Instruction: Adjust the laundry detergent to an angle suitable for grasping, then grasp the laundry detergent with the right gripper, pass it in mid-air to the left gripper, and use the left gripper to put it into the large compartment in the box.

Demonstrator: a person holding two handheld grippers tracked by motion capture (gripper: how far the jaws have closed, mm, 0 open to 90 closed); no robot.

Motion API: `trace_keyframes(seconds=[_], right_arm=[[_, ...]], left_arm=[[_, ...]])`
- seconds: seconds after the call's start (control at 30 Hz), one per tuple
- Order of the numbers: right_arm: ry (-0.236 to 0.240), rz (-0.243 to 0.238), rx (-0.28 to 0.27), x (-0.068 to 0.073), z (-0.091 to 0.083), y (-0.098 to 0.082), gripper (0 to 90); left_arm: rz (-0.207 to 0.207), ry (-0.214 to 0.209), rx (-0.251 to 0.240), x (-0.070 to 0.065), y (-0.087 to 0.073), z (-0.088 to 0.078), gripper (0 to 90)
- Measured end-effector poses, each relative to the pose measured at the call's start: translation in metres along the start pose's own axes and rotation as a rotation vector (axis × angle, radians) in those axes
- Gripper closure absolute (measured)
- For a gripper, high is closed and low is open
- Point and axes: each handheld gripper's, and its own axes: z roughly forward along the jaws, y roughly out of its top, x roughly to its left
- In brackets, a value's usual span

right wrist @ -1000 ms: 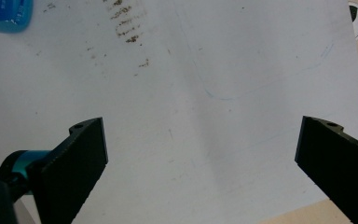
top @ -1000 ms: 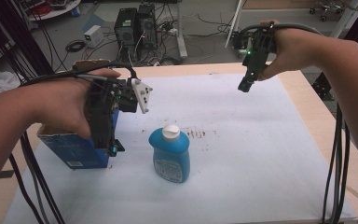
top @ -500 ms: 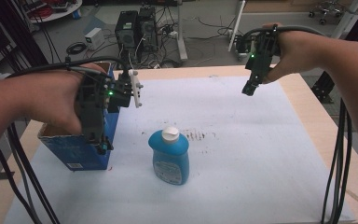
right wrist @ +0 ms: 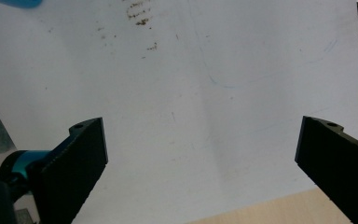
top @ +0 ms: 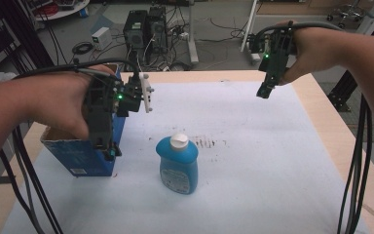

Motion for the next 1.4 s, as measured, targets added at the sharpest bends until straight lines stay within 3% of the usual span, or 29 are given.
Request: trace_keyframes(seconds=[0.33, 0.5, 0.77, 1.4], right_arm=[[-0.006, -0.004, 0.003, -0.004, -0.002, -0.006, 1.3], [-0.012, 0.002, -0.002, -0.003, -0.004, -0.007, 1.3], [-0.018, -0.003, -0.007, -0.002, -0.004, -0.005, 1.3], [-0.028, -0.009, 0.005, 0.004, -0.001, 0.002, 1.3]], left_arm=[[-0.017, -0.006, -0.003, 0.001, 0.002, -0.003, 1.8], [-0.006, -0.002, -0.024, -0.001, 0.003, -0.008, 1.8], [0.010, 0.005, -0.018, -0.004, 0.003, -0.008, 1.8], [0.005, 0.020, -0.015, -0.008, 0.002, -0.006, 1.9]])
